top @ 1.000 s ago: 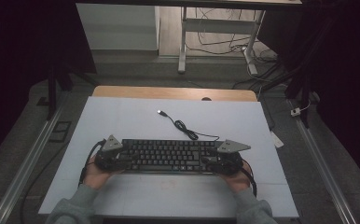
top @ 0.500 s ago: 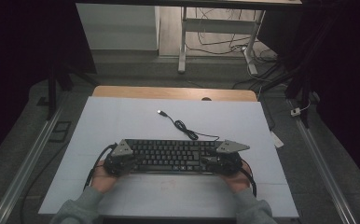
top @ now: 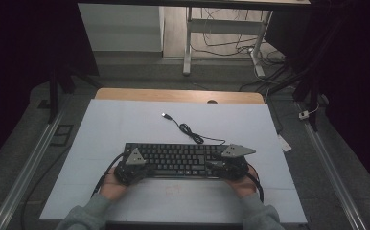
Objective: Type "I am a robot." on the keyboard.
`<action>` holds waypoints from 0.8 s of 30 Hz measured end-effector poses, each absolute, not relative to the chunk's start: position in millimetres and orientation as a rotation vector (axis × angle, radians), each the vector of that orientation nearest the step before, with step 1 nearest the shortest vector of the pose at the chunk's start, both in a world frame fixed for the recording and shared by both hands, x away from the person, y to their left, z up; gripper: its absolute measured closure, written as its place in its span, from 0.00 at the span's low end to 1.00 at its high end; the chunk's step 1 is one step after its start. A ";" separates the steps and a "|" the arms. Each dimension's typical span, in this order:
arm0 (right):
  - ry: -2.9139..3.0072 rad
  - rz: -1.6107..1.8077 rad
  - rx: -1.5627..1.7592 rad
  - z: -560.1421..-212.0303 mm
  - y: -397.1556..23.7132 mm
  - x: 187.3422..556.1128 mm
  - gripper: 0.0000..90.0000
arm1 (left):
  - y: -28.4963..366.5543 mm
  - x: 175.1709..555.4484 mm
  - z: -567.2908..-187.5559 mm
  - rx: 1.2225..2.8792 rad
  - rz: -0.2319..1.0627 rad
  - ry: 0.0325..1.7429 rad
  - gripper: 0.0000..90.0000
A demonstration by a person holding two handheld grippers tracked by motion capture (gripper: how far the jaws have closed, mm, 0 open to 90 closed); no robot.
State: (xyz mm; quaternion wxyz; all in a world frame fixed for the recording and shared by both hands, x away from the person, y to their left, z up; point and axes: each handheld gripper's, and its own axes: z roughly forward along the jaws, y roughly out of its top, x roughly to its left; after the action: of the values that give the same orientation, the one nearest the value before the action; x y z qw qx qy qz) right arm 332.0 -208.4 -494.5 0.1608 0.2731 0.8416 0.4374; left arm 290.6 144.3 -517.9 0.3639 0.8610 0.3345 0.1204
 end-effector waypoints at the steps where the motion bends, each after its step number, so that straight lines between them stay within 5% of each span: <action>1: 2.403 1.249 0.780 -494.5 -208.4 332.0 0.58 | 144.0 290.8 -518.4 2.219 0.310 0.862 0.98; 24: 2.403 1.247 0.783 -494.5 -208.7 332.3 0.58 | 140.3 292.8 -524.9 2.237 0.318 0.866 0.98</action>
State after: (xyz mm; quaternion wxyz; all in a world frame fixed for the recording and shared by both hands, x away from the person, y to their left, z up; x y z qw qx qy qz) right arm 332.3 -208.7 -494.5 0.1609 0.2742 0.8416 0.4366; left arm 292.8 140.3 -524.9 0.3533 0.8648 0.3348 0.1230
